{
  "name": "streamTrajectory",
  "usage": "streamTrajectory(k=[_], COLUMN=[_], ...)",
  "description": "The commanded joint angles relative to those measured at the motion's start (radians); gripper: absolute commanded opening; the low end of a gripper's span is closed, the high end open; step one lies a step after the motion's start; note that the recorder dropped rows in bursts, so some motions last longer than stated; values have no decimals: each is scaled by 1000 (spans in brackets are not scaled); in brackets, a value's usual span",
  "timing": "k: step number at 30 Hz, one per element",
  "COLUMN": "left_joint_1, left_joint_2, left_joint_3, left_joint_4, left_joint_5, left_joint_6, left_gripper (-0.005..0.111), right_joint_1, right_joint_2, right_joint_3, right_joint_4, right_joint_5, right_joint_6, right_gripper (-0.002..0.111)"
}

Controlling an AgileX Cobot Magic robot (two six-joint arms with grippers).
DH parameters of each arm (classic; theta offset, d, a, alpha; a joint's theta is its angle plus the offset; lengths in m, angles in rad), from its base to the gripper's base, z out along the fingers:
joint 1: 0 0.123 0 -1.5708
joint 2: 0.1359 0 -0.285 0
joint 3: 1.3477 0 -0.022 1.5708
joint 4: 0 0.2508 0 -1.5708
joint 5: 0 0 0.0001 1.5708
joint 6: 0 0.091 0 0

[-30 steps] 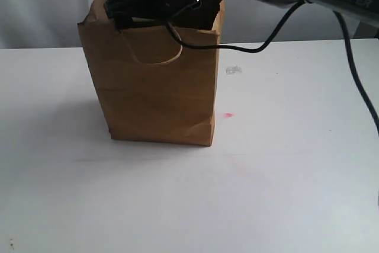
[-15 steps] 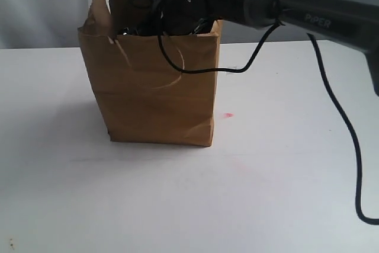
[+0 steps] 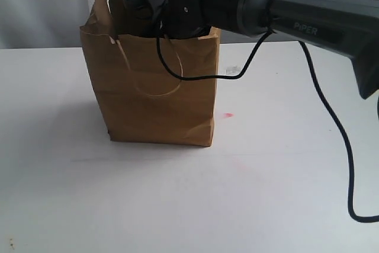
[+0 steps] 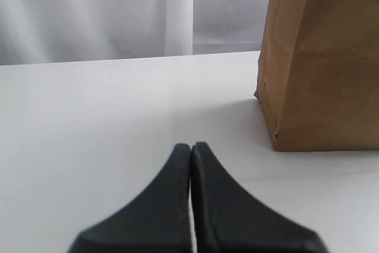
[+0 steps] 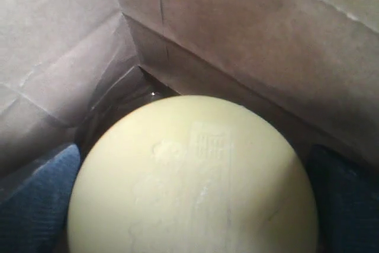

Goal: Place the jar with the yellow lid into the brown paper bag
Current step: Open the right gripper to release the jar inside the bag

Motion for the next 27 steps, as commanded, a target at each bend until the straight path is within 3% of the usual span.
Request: streamTrajectory(k=[1,5,7,13,16,19,27], left_joint_1=[-5,-5,-5,-5,-5,-5,-5], left_joint_2=[3,3,3,3,3,3,3], left_joint_3=[-2,-2,-2,-2,-2,-2,-2], left_joint_4=[-4,-4,-4,-4,-4,-4,-4], left_joint_5=[-9,-9,-9,-9,-9,-9,-9], left_joint_6=[-4,-4,-4,-4,-4,-4,-4], left_gripper=[1,1,1,1,1,1,1], right_joint_1=[1,1,1,1,1,1,3], right_joint_2=[3,3,3,3,3,3,3], right_joint_3=[-3,-3,-3,-3,-3,-3,-3], right_joint_4=[17,17,17,17,17,21,27], right_joint_5=[10,36,47,47,47,47,53], right_joint_6=[-9,-10,-15,-15,-15,-15,-13], right_gripper=[0,9,20,70,86,92,91])
